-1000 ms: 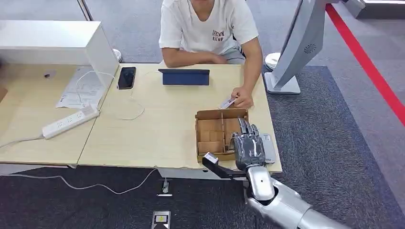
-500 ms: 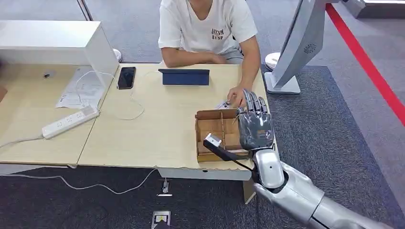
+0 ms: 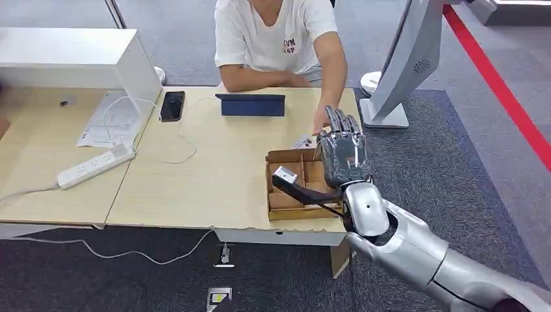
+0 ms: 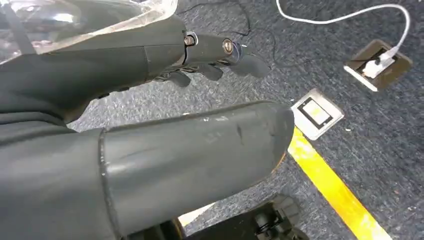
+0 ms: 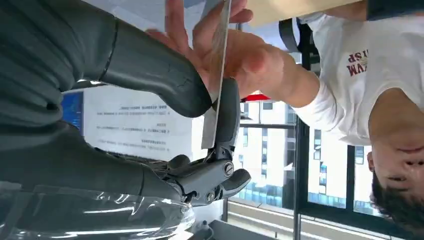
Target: Pass the card to the sensor for recognition and then transmit it.
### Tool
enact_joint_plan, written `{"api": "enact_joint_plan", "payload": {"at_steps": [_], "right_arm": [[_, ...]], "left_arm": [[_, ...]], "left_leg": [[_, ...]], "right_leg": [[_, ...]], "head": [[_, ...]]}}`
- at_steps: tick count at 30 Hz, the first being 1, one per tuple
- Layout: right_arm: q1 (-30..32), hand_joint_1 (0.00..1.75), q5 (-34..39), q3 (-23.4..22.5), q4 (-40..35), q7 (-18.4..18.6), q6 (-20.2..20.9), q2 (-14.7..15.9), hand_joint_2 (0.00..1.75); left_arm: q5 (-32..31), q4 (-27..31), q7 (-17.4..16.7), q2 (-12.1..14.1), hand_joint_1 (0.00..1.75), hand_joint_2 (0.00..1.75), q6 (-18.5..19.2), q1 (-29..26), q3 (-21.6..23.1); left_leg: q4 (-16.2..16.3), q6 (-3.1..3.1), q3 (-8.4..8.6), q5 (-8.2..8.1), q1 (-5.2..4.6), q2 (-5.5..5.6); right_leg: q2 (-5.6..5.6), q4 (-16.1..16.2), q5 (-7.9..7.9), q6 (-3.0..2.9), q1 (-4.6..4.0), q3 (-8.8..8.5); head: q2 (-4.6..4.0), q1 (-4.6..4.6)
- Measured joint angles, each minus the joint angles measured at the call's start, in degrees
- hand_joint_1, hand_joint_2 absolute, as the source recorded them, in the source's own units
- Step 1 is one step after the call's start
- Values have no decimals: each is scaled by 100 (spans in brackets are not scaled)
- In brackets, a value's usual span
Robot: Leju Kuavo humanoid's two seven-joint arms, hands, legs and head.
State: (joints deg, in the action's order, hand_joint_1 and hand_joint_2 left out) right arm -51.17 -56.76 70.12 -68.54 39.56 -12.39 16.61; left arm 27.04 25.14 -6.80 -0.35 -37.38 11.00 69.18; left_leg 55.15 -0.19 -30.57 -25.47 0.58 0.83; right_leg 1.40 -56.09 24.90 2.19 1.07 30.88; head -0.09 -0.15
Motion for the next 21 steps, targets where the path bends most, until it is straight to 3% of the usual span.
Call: {"api": "enact_joint_plan", "payload": {"at_steps": [6, 17, 19, 20, 21], "right_arm": [[-503, 175, 109, 213, 96, -13, 386, -184, 175], [-1025, 169, 257, 616, 603, 15, 330, -584, 175], [-1066, 45, 277, 662, 705, 18, 256, -666, 175], [-1076, 0, 280, 682, 746, 20, 236, -686, 175], [-1082, 0, 279, 695, 791, 20, 234, -717, 175]], "left_arm": [[-118, -7, -83, 0, 0, 0, 35, 14, 7], [-157, -44, -131, 9, 0, 0, 9, 32, 76], [-146, -61, -114, 9, 0, 0, -4, 17, 76], [-138, -66, -109, 9, 0, 0, -11, 7, 76], [-125, -74, -109, 9, 0, 0, -15, -4, 77]], "left_leg": [[0, 0, -3, 0, 1, 0], [0, 0, -4, 0, 1, 0], [0, 0, -4, 0, 1, 0], [0, 0, -4, 0, 1, 0], [0, 0, -4, 0, 1, 0]], "right_leg": [[0, -2, 1, -1, 0, 4], [0, -2, 1, -1, -1, 5], [0, -1, 1, -1, -1, 4], [0, -1, 1, -1, -1, 4], [-1, -1, 1, -1, -1, 4]], "head": [[0, -2], [0, 0], [0, 0], [0, 0], [0, 0]]}}
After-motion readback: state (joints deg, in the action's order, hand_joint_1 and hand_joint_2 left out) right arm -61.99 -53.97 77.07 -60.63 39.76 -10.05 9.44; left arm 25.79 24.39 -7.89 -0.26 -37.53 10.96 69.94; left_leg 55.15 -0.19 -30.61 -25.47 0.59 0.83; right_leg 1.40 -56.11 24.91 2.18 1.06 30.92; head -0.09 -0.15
